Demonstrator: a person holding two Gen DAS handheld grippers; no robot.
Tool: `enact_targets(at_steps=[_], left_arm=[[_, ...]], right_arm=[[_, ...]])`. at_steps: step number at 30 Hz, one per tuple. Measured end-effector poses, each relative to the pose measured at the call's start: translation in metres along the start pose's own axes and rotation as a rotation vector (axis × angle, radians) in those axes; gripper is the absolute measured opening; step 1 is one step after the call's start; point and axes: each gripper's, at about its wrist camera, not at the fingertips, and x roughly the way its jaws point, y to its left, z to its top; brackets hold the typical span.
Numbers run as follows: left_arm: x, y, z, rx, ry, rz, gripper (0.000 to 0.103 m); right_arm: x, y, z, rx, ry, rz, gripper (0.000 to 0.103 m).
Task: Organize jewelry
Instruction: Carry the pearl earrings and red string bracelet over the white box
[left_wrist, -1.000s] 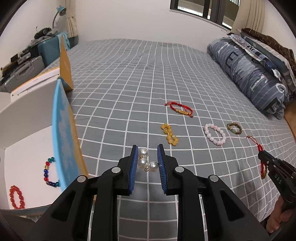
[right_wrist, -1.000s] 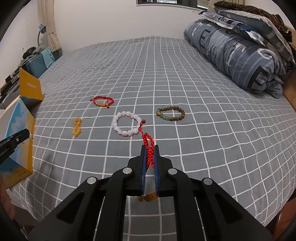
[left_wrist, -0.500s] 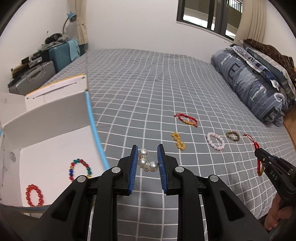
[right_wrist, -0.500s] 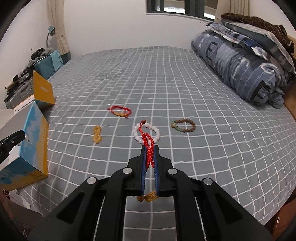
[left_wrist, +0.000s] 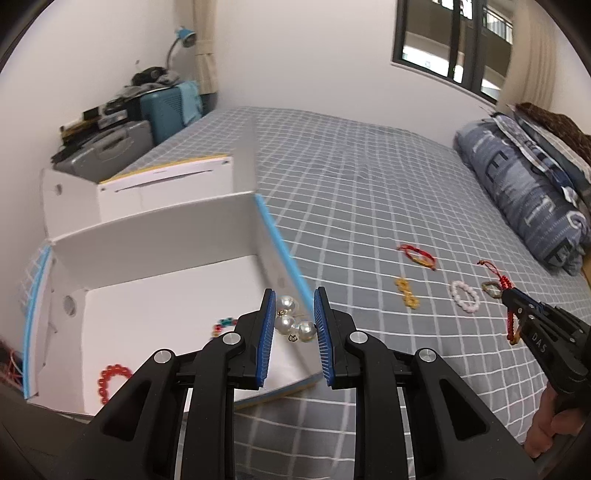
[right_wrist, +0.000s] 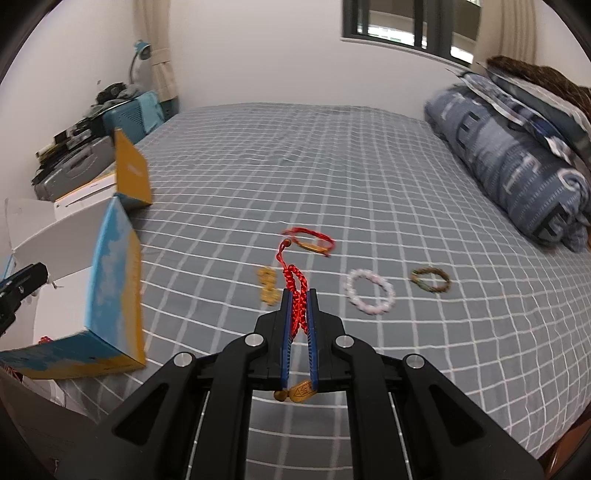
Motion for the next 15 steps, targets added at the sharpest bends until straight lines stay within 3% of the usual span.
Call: enact_targets(at_steps=[6,15], left_arm=[[-0.007,0.038,0.000,-0.036,-0.012,0.064,0.021],[-0.004,0.094,-0.003,-0.097,0.002,0.149,0.021]], right_arm=[[-0.001,0.048,0.013,-0.055,-0.020,0.045,0.007],[0.003,0.132,0.026,-0.149,-0.026,0.178,0.007]])
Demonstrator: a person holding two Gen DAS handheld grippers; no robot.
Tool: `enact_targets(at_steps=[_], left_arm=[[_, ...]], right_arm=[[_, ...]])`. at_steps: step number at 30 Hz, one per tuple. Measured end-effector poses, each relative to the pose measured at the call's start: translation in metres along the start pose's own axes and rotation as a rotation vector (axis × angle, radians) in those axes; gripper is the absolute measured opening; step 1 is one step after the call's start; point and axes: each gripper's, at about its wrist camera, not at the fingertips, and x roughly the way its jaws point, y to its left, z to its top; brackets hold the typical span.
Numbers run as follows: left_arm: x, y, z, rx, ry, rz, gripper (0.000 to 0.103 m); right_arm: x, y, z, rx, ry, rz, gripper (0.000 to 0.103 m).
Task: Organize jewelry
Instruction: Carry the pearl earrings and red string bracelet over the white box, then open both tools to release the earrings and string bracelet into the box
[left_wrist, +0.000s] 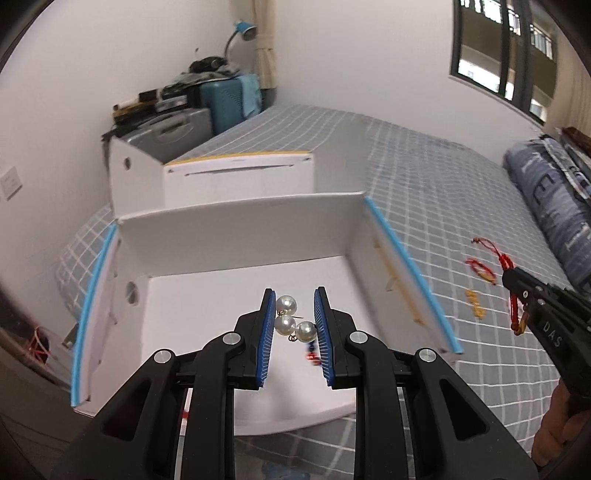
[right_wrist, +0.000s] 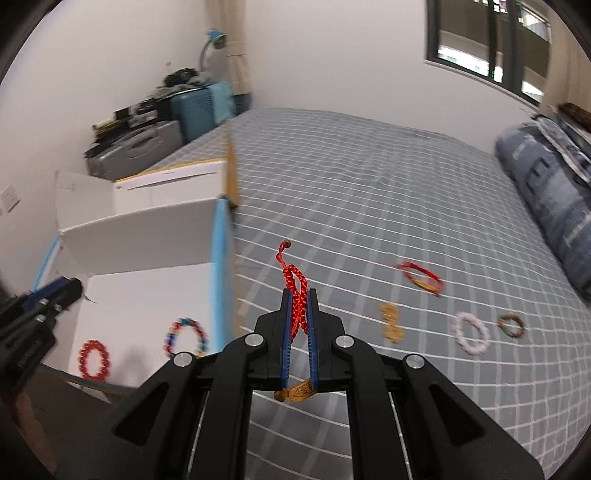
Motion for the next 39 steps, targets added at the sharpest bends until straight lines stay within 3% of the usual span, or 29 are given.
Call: enact_targets(at_steps=[14,23,28,33,36,39], left_arm=[[0.019,0.068,0.003,-0.095,0.037,0.131,0.021],[0.053,0.103,0.004,-0.122,0.158,0.176,0.021],[0.075,0.116,0.002,-0.147,0.245,0.151,0.021],[0.081,0.116,0.000,-0.138,0.262,0.148,0.021],[0.084,0.115,-0.002,-0.141,0.273,0.143,0.022],[0.083,0.116,-0.001,-0.146,0.269,0.142,0.024]], right_arm=[[0.052,0.102,0.020,-0.116,0.077,0.152,0.007],[0.103,0.138,0.019,-0.139,0.229,0.146,0.007],[0.119,0.152,0.018,-0.169,0.285,0.129,0.007],[0.130,0.152,0.014,-0.158,0.330,0.130,0.007],[0.134,0.151,0.012,-0.152,0.351,0.142,0.010],[0.134,0.151,0.010,-0.146,0.365,0.164,0.023]])
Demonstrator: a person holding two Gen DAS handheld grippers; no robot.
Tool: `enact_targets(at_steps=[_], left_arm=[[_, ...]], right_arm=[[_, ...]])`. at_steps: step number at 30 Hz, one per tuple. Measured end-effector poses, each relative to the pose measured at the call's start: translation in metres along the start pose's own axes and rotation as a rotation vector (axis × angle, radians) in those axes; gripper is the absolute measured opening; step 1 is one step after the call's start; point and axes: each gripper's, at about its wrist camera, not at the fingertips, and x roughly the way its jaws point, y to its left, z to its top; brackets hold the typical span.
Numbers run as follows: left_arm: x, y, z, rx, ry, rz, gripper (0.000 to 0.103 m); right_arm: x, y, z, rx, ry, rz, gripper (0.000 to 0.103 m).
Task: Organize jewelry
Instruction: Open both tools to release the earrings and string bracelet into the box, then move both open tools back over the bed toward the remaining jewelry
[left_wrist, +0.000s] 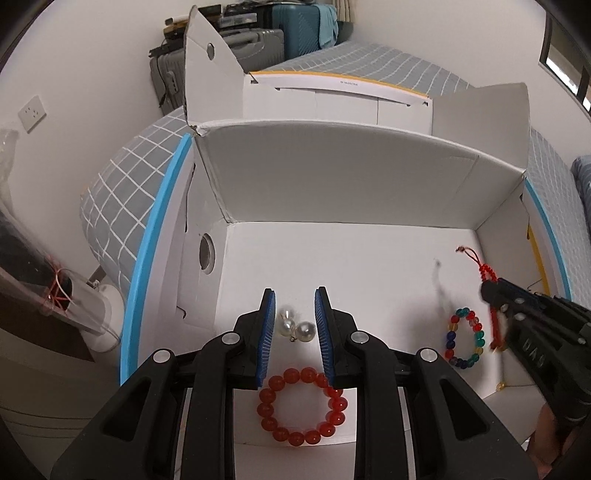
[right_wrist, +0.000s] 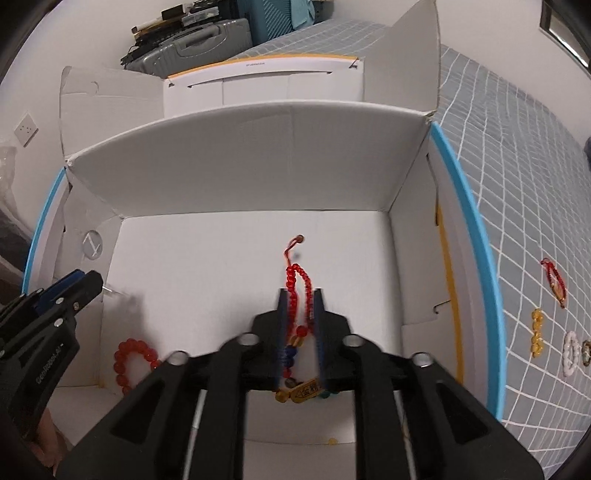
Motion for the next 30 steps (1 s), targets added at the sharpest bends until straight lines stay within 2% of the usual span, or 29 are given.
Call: enact_targets(at_steps=[2,4,6,10,13,22,30], left_arm=[[0.000,0.001,0.001,0.000,-0.001,0.002,0.029],[-0.003,0.002,0.000,-0.002,-0.012,0.011,0.056],[-0.008,0.002,0.000,0.001,-0.038,0.036,0.067],[-0.020,0.006,0.000,-0.008,-0.077,0.036,0.089],[-0.024,0.008,0.000,-0.007,-0.092,0.044,0.092],[-0.033,0.010,0.000,-0.013,-0.116,0.044,0.097],[-0.053,-0.011,-0.001,0.004,-0.156,0.003,0.097]], right_arm=[[-0.002,0.003,0.000,-0.009,-0.014,0.000,0.033],[-0.006,0.004,0.000,-0.010,-0.030,0.002,0.047],[-0.011,0.005,0.000,-0.012,-0.046,0.008,0.055],[-0.023,0.006,0.001,0.000,-0.087,0.007,0.074],[-0.032,0.007,0.000,-0.001,-0.121,-0.002,0.081],[-0.050,-0.002,-0.002,0.022,-0.183,-0.005,0.095],[-0.076,-0.025,-0.010,0.049,-0.231,-0.027,0.095]])
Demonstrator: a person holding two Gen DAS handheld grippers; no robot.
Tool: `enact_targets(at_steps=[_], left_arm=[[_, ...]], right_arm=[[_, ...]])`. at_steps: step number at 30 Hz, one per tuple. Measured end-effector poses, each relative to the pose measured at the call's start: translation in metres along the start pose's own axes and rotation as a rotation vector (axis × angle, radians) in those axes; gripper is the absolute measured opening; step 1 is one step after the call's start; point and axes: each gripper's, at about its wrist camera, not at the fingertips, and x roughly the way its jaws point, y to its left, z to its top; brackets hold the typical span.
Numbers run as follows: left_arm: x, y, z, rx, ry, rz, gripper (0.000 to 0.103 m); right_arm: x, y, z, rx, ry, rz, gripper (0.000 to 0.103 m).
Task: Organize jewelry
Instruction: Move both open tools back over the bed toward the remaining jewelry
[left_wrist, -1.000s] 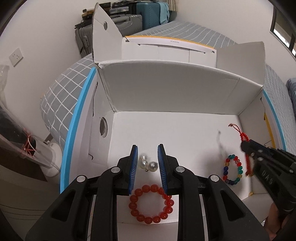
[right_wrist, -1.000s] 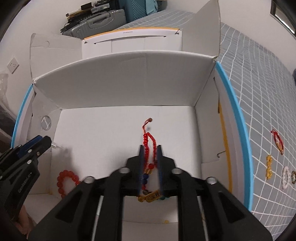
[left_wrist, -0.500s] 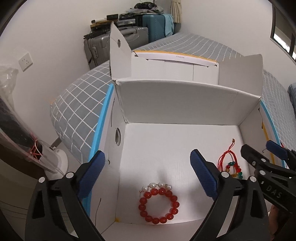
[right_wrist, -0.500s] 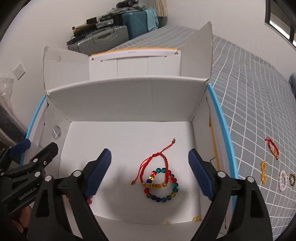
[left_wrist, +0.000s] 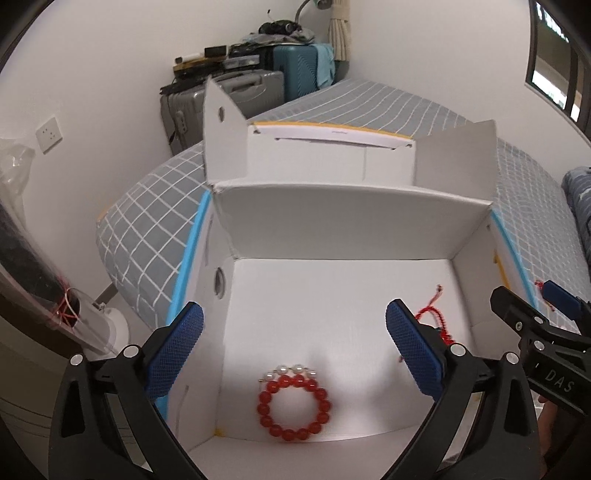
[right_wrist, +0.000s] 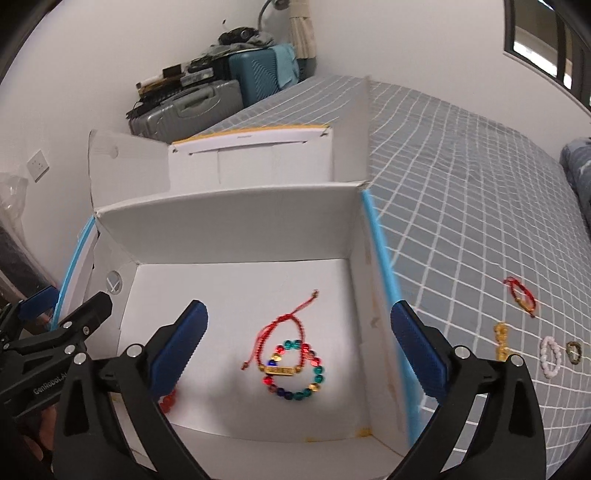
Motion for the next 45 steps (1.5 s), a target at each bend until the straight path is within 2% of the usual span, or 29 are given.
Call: enact_targets(at_steps=[11,18,30,36,45], left_arm=[[-0.026,-0.062,-0.001,0.069,-0.037,-0.069,0.097],[-0.042,-0.120,-0.003,0.136,-0.051,-0.144,0.097],[-0.051,-0.236,-0.019,0.263,-0.022,-0.273,0.097],[-0.049,-0.287,-0.021,0.309,-0.005,-0.319,0.097],[-0.016,-0.346,-0.025,0.357,0.060,-0.356,0.097]], right_arm=[[-0.040,-0.063,-0.005,0.065,-0.026,-0.070,0.095],[-0.062,-0.115,-0.015,0.116,-0.021,-0.129,0.095],[-0.092,-0.231,-0.052,0.262,-0.001,-0.242,0.095],[-0.093,-0.290,-0.072,0.342,0.030,-0.294,0.095],[-0.073,-0.343,-0.090,0.435,0.081,-0.326,0.095]])
